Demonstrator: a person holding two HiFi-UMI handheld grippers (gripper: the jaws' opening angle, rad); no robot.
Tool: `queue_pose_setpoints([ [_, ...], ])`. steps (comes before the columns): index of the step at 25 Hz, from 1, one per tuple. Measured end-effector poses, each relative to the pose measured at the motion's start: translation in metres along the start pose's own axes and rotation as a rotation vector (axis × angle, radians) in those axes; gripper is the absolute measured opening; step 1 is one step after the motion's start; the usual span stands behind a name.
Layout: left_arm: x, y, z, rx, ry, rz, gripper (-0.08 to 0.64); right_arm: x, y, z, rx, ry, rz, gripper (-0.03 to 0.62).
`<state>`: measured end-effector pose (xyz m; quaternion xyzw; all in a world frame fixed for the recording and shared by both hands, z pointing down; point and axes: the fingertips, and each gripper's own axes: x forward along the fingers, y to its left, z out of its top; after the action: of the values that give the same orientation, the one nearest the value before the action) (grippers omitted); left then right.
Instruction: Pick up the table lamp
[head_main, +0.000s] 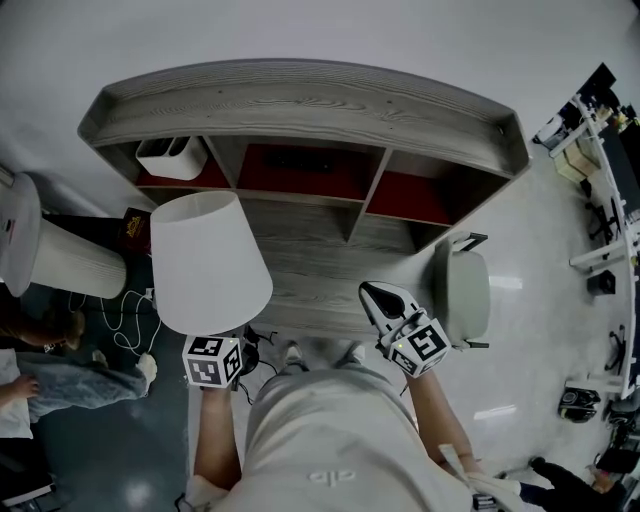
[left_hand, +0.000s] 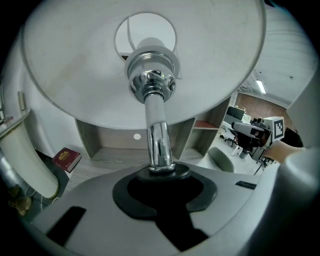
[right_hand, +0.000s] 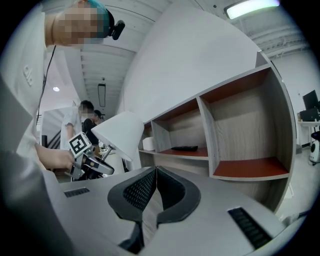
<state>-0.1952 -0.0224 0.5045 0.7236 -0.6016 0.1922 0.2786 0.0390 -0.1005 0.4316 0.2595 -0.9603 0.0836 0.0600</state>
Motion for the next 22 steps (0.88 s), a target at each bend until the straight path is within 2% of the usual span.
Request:
queue_pose_setpoints([
  [22,0.018,-0.012,0.001,0.012,0.008,-0.036,0.101,-0.008,-0.015,-0.016,0.018,0.035,-0.028,0.032],
])
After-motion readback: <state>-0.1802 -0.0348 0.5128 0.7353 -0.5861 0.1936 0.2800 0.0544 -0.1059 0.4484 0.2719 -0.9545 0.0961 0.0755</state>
